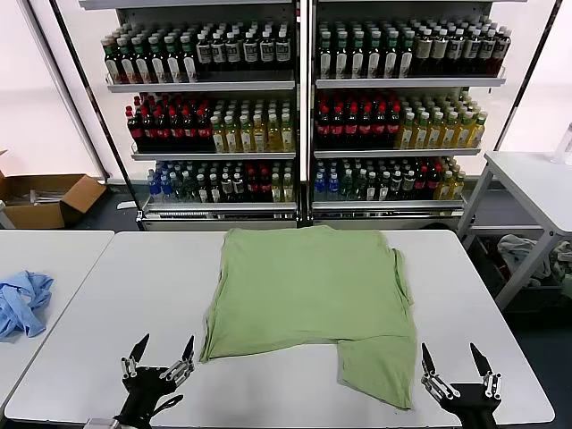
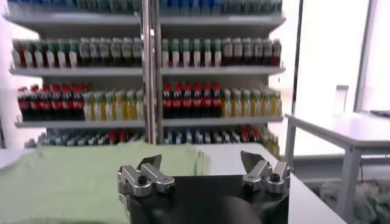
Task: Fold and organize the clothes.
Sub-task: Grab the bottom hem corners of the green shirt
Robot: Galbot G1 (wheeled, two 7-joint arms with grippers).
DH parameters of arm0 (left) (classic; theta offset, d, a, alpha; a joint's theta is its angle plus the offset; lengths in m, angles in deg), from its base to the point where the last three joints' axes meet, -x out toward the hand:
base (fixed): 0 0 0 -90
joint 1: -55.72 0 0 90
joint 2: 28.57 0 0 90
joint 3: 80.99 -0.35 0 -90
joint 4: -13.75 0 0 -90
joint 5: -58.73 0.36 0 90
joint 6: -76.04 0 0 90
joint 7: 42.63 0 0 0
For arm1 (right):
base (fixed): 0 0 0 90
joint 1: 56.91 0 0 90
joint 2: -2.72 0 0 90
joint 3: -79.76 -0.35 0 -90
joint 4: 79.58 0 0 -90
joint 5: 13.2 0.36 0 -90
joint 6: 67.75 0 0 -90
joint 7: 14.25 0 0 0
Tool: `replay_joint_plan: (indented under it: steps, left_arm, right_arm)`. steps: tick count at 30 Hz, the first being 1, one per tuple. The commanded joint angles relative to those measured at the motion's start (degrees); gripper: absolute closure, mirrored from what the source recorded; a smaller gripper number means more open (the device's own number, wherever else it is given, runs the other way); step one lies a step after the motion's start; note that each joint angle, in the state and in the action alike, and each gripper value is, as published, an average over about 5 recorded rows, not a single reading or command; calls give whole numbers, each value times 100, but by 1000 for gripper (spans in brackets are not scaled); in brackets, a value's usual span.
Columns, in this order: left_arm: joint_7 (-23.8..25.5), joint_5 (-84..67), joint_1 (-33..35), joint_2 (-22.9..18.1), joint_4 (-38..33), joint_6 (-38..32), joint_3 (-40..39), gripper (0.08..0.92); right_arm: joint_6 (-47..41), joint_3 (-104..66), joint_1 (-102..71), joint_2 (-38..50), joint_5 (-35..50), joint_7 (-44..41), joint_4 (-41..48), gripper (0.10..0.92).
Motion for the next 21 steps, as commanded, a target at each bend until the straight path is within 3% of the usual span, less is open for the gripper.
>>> replay_joint_plan:
  steps: [1, 11, 21]
  left_arm:
    - [-21, -897, -521, 144, -60, 1754, 23, 177]
    - [242, -1079, -1281, -40, 501, 1761, -199, 177]
    - [255, -1174, -1612, -187, 928, 1657, -360, 177]
  right_arm:
    - [-1627, 124, 314, 78, 754, 260, -14, 203]
    - [-1676, 414, 411, -101, 727, 89, 135, 203]
    - [-1565, 596, 474, -159, 583, -128, 202, 203]
